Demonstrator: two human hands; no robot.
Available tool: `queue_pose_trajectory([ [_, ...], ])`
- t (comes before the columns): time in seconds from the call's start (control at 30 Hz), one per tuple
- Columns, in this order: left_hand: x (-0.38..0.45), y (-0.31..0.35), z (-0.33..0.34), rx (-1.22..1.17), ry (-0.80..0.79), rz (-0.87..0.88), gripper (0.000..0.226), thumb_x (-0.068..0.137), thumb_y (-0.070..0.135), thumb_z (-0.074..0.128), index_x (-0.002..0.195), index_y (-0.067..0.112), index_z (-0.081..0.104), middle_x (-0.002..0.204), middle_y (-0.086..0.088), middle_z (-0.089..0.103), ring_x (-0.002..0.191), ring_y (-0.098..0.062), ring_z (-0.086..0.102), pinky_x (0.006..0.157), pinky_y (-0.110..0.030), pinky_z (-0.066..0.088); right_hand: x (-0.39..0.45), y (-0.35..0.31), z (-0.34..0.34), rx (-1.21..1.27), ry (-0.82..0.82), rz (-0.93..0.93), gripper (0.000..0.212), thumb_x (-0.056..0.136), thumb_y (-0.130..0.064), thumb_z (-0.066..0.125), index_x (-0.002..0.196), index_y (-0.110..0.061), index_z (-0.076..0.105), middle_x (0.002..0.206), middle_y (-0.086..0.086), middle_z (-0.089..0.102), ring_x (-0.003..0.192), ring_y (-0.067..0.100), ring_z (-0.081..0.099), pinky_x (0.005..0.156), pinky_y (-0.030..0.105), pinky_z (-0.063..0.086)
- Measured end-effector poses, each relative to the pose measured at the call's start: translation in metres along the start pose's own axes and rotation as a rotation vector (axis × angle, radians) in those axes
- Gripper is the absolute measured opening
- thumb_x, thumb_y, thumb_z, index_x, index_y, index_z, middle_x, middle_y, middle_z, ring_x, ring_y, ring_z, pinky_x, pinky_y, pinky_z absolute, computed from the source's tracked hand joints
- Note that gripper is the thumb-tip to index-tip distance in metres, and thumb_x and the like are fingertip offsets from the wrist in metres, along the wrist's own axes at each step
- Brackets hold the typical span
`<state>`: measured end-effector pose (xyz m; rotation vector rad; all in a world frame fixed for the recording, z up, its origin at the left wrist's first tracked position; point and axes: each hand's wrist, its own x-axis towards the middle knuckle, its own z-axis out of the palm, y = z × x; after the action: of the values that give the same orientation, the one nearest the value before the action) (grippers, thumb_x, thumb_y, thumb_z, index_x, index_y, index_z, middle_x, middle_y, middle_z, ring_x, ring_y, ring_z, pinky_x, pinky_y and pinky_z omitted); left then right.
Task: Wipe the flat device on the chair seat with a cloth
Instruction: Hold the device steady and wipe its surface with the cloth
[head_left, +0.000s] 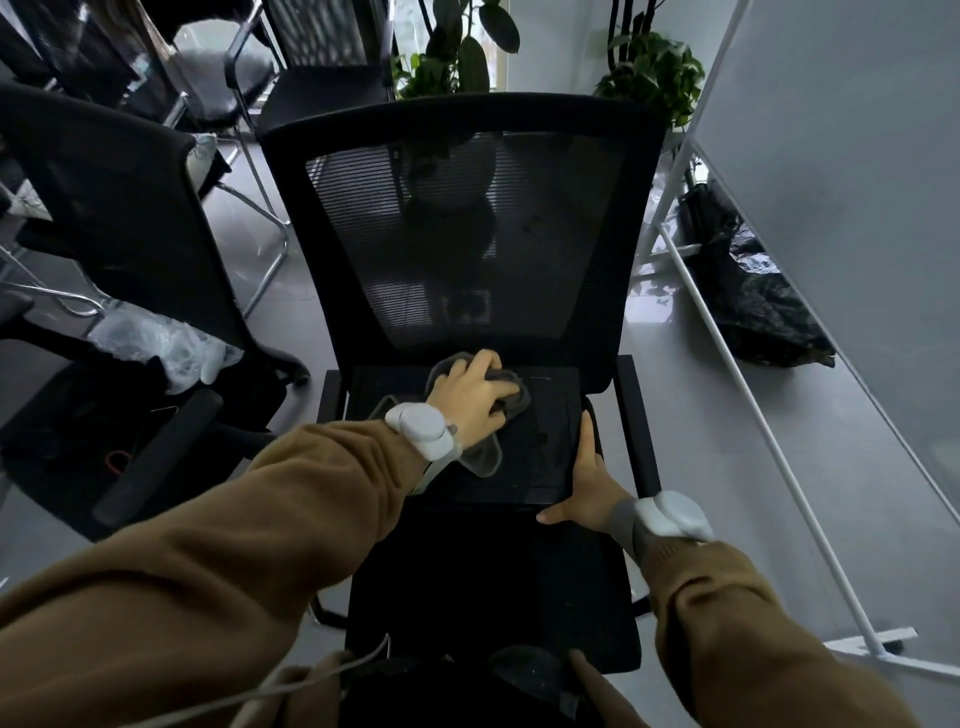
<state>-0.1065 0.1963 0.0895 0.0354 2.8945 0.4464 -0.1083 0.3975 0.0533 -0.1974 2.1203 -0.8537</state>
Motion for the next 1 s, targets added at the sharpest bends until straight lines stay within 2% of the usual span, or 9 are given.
queue_pose_trajectory([
  [0.2,-0.034,-0.005,0.006,0.000,-0.157,0.115,0.038,0.085,0.025,0.056,0.122,0.029,0.054,0.137,-0.003,0.029,0.115,-0.034,0.039,0.096,-0.051,0.041,-0.002,-0.001,0.001,0.016,0.004,0.000,0.146,0.060,-0.009,0.085,0.137,-0.029,-0.037,0.153,0.014,0.019,0.141,0.031,0.024,0.116,0.045,0.025],
  [0.63,-0.075,0.001,0.017,0.066,-0.157,0.246,0.039,0.085,0.024,0.053,0.124,0.030,0.053,0.140,-0.004,0.032,0.118,-0.030,0.036,0.093,-0.045,0.040,-0.006,-0.003,0.003,0.040,0.033,-0.024,0.148,0.057,-0.004,0.086,0.138,-0.029,-0.036,0.152,0.013,0.026,0.139,0.030,0.030,0.113,0.048,0.032],
  [0.83,-0.048,0.009,0.013,0.112,-0.063,0.150,0.036,0.086,0.021,0.052,0.121,0.029,0.053,0.137,-0.004,0.032,0.116,-0.035,0.038,0.087,-0.048,0.041,-0.003,-0.005,0.002,0.037,0.033,0.001,0.146,0.060,-0.004,0.084,0.138,-0.030,-0.036,0.150,0.013,0.028,0.138,0.030,0.031,0.113,0.048,0.031],
  [1.0,-0.013,0.014,0.004,0.172,-0.021,0.076,0.037,0.088,0.020,0.051,0.124,0.029,0.052,0.139,-0.007,0.031,0.116,-0.039,0.037,0.091,-0.053,0.041,-0.001,-0.004,0.001,0.034,0.021,0.016,0.144,0.061,-0.006,0.084,0.138,-0.030,-0.036,0.151,0.015,0.024,0.140,0.032,0.027,0.115,0.047,0.027],
])
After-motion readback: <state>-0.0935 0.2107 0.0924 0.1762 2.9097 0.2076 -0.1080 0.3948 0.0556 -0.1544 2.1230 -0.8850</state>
